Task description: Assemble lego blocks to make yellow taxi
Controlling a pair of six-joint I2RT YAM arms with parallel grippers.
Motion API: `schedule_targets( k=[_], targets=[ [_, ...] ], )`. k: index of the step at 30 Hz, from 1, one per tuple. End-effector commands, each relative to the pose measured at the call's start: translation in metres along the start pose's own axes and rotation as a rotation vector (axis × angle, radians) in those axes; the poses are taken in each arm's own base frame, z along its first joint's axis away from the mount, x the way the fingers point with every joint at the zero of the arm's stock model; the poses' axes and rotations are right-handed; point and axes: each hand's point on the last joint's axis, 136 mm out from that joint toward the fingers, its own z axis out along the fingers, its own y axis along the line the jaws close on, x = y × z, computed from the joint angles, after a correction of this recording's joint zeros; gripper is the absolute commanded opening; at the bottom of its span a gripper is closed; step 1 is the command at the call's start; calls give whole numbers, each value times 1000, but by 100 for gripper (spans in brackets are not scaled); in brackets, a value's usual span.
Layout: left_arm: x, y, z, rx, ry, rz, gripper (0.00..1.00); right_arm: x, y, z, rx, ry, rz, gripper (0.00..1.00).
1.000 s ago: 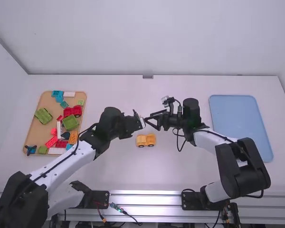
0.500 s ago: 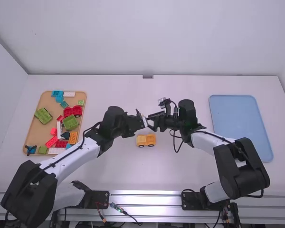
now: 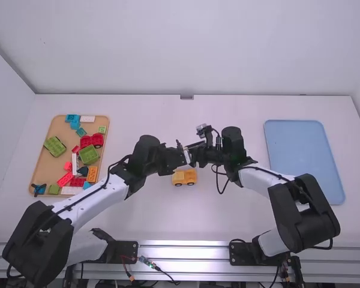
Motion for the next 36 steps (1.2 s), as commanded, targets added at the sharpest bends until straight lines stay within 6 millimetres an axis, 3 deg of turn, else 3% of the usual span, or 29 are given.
schedule_targets(
  k=[1,10,13,22,25,27,29,31,33,36],
  targets=[
    [-9,-11,2,39,-29,15,2,-6,3,-3,7,-22,-8,63],
    [-10,-13,2,41,-29,15,2,-6,4,-3,7,-22,-7,40],
    [-10,-13,2,42,-29,15,6,-6,4,-3,7,-22,-7,34],
    [-10,-14,2,45,-29,15,19,-9,5,-4,1,-31,-18,28],
    [-11,-17,2,62,-39,13,37,-11,6,-4,0,-38,-16,24],
    [-12,-17,2,64,-44,13,41,-11,6,-4,0,-38,-15,24],
    [-12,-17,2,62,-45,6,58,-11,6,-4,0,-38,-16,24],
    [-12,-17,2,63,-45,6,68,-11,6,-4,0,-38,-17,23],
    [-12,-15,2,57,-42,2,99,-10,5,-4,2,-35,-32,23],
    [-11,-4,0,2,-23,-81,99,-10,1,-7,12,-33,-58,22]
  ],
)
